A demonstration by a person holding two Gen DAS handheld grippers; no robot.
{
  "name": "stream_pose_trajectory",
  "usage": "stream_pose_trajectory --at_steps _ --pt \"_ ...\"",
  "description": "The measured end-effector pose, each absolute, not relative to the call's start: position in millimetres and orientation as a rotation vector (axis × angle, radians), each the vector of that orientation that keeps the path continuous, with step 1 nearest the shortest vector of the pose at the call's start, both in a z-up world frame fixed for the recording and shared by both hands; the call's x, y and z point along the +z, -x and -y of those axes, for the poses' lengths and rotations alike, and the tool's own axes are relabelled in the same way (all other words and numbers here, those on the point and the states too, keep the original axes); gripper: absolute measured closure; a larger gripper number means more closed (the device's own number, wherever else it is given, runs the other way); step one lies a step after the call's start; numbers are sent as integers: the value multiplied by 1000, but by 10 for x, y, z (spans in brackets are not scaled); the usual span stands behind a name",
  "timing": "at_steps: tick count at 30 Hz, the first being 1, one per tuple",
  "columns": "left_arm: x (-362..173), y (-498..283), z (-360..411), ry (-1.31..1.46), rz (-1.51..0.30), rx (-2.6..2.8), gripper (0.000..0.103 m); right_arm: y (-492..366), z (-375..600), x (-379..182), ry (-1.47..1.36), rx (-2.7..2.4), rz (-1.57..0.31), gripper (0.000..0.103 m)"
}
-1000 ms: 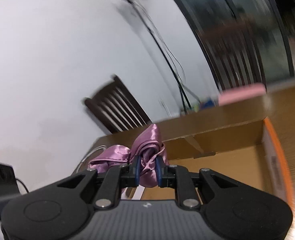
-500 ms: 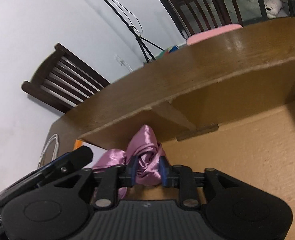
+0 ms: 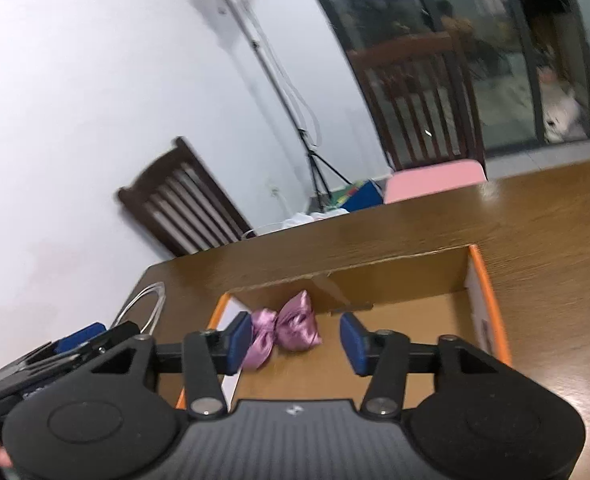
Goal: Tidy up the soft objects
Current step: 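Move both grippers back toward the pile of soft items, then close both grippers on the lavender fuzzy headband and lift it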
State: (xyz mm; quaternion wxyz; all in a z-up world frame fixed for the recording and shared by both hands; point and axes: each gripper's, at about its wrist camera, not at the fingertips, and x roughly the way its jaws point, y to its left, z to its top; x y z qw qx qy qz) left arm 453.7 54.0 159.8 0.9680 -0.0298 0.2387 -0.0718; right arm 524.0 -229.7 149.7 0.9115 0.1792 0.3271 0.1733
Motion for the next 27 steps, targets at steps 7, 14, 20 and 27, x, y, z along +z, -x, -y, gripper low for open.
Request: stream_pose_trajectory --at_steps 7,14,20,27 --pt "1574 -3253 -513 40 -329 -176 2 -3960 2545 1769 -127 392 -457 38" --pt "1371 -2512 -397 107 -275 -184 0 -2941 2674 1579 13 374 -276 23" --pt "1177 -2271 -280 119 -270 -175 0 -2583 2664 1132 56 365 -275 19" --pt "914 -2017 -113 39 -212 -146 0 -2340 2736 578 12 293 -342 19"
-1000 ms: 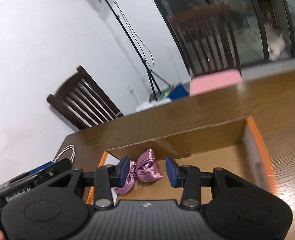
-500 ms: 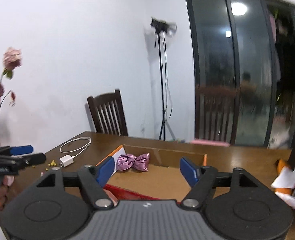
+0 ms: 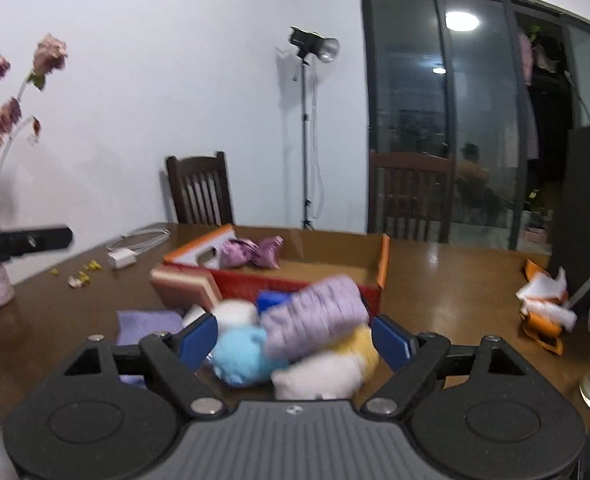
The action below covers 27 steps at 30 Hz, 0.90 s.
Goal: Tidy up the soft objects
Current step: 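Close both grippers on the lavender fuzzy headband and lift it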
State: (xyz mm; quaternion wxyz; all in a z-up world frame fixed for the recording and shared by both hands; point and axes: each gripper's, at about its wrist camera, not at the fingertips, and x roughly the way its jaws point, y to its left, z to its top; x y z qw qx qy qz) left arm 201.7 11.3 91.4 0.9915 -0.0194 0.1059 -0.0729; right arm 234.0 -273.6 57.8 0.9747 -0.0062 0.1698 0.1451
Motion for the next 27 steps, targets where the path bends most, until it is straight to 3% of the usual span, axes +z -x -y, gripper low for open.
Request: stream_pose_trajectory --at_steps 6,27 --pt "794 -2035 -30 -31 -223 -156 0 -2357 2775 258 -35 282 -401 19" --pt "329 -2694 209 18 -366 -245 0 -3015 2906 126 -107 192 -392 20"
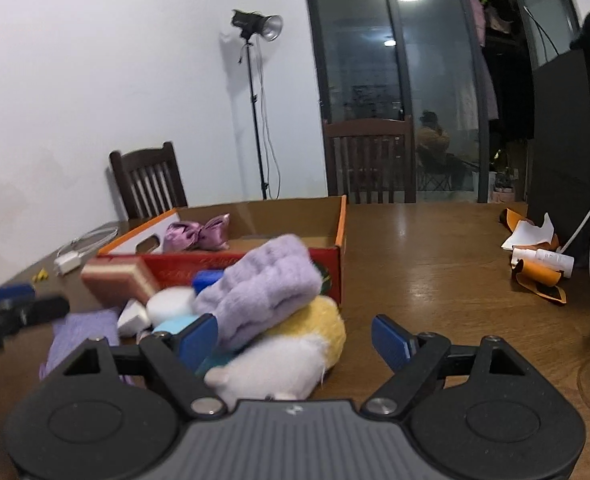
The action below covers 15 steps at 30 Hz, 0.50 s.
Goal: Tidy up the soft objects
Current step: 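Close both grippers on the lavender fuzzy headband and lift it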
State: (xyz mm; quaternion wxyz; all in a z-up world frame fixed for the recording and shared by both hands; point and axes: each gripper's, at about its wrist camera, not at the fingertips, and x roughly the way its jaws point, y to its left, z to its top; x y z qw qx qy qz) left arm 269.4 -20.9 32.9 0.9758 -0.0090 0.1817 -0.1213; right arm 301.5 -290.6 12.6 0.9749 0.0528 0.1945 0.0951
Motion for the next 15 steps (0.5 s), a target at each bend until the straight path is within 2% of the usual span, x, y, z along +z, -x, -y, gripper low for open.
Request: stream_pose_trajectory --at_steps 9,11,13,14,15 --pt "207 -3003 467 71 -420 -311 0 -3485 2978 116 -184 247 -390 22" --pt "191 -3048 510 82 -439 -305 0 -3607 2969 123 -191 252 -404 32" --pt "206 -3040 523 98 -430 -310 0 -3746 2959 99 -201 289 -426 62" --pt "227 -3017 523 102 -425 -307 0 -3797 2948 94 -209 304 -439 64" --pt "249 -2993 521 104 -418 -303 1 -3815 2917 107 -199 315 -436 71"
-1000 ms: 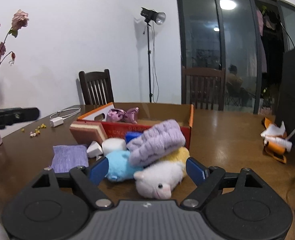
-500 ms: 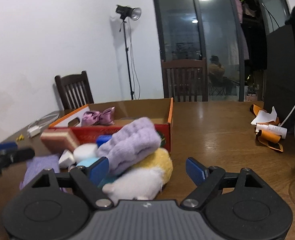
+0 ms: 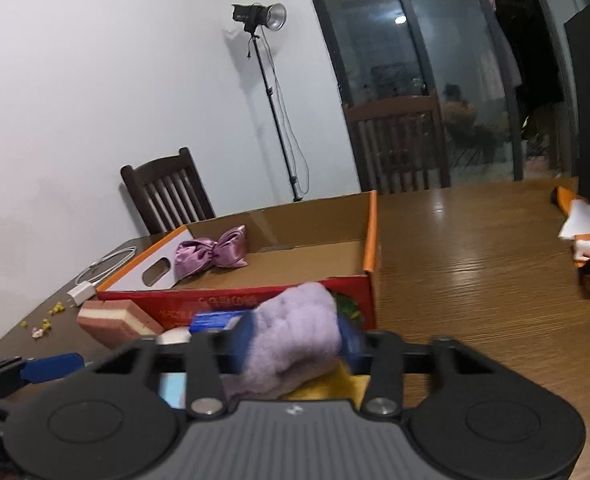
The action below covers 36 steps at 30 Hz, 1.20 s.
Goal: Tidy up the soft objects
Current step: 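Close both grippers on the lavender fuzzy headband and lift it, then carry the lavender headband into the box beside the bow and release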
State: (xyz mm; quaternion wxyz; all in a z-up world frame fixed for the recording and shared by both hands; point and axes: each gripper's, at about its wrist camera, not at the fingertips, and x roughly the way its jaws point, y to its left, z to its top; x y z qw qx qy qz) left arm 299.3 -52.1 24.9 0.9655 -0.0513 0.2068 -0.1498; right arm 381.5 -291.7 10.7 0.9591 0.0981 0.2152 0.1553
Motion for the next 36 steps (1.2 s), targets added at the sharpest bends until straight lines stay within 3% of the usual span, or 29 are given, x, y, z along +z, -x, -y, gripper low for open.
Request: stream_pose_trajectory --at_steps 1,8,16,27,30,32,33,34,36 --pt "280 -2946 502 103 -407 -300 2 -3802 2874 135 -171 320 -430 79" --pt "440 -2480 251 166 -387 -344 3 -3142 2759 455 -229 391 -327 80" --pt "184 -2048 269 200 -500 -395 4 -2527 2717 -168 -424 382 -548 78" --pt "40 -1924 402 136 -540 -427 5 -2326 2836 -346 -446 336 -561 74" --pt "16 -1940 400 150 -557 -436 13 -2337 2828 -384 -440 336 -569 73" --pt "-19 -1990 396 188 -578 -467 33 -2332 2816 -374 -430 336 -570 73" --pt "-43 -2042 404 206 -604 -490 48 -2332 2812 -373 -425 338 -569 73" --pt "-70 -2084 415 223 -633 -509 54 -2330 2808 -371 -421 338 -570 73" --pt "-131 -2166 439 256 -684 -528 55 -2337 2805 -372 -412 338 -575 74"
